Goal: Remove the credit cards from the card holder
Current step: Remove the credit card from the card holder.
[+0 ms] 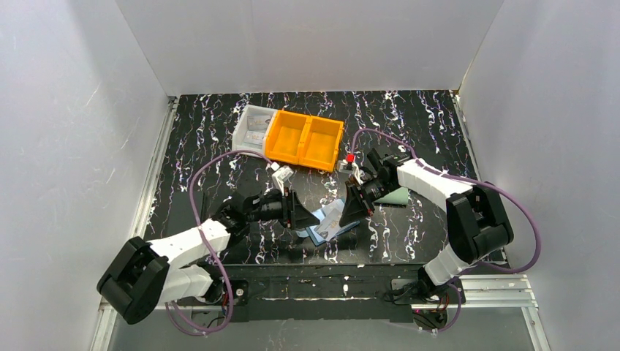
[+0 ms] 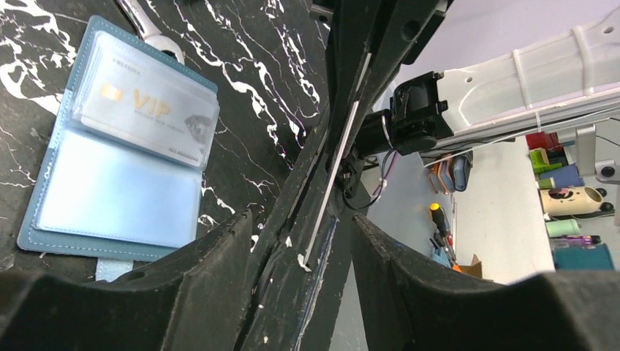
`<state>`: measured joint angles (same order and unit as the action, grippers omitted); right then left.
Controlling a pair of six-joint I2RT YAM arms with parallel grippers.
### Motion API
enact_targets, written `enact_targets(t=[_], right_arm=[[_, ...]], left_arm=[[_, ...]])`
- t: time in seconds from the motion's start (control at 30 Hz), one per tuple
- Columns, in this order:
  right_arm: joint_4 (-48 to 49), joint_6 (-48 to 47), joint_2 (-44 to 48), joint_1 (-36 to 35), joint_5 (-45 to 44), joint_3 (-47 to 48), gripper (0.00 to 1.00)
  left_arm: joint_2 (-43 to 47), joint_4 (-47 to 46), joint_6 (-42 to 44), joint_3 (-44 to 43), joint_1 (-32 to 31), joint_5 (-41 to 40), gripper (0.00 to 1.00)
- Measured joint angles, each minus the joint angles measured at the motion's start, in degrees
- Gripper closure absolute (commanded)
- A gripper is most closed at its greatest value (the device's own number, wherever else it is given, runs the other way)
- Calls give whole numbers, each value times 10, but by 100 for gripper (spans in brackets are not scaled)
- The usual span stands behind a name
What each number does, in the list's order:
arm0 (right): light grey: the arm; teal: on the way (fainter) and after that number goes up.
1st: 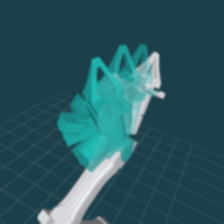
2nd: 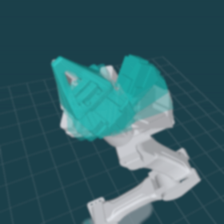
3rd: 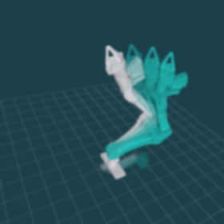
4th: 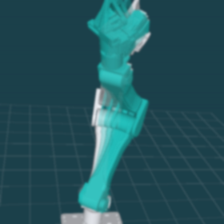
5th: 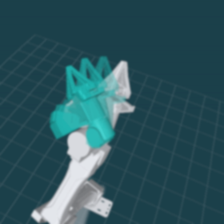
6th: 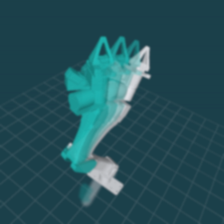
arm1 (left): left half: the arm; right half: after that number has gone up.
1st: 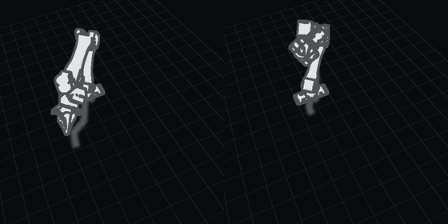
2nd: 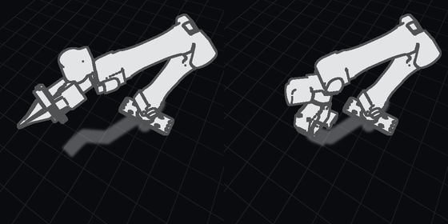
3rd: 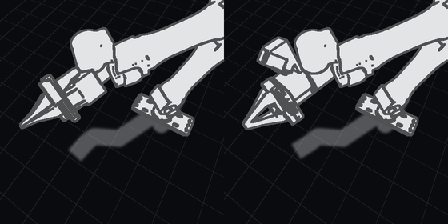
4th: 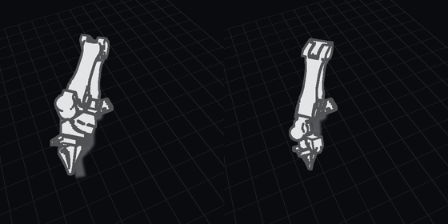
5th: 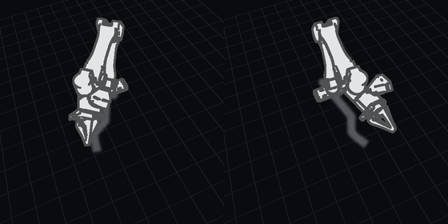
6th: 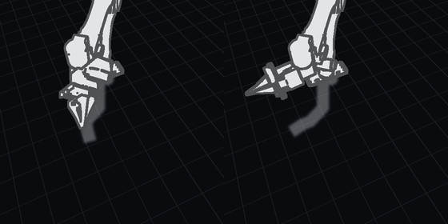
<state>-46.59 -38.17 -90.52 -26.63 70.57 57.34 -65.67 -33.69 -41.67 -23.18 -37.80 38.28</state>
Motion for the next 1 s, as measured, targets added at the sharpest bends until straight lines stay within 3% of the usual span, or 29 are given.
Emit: enact_targets(t=[0.13,0.63,0.8,1.0], right_arm=[[-11,-13,-5,0,-1,4,99],[-33,-40,-18,0,-2,11,99],[-34,-40,-18,0,-3,12,99],[-35,-41,-18,0,-7,13,99]], left_arm=[[-27,10,-3,-15,0,17,57],[-85,10,-24,-47,-18,58,61],[-94,7,-27,-50,-23,60,70],[-109,2,-32,-58,-25,65,98]])
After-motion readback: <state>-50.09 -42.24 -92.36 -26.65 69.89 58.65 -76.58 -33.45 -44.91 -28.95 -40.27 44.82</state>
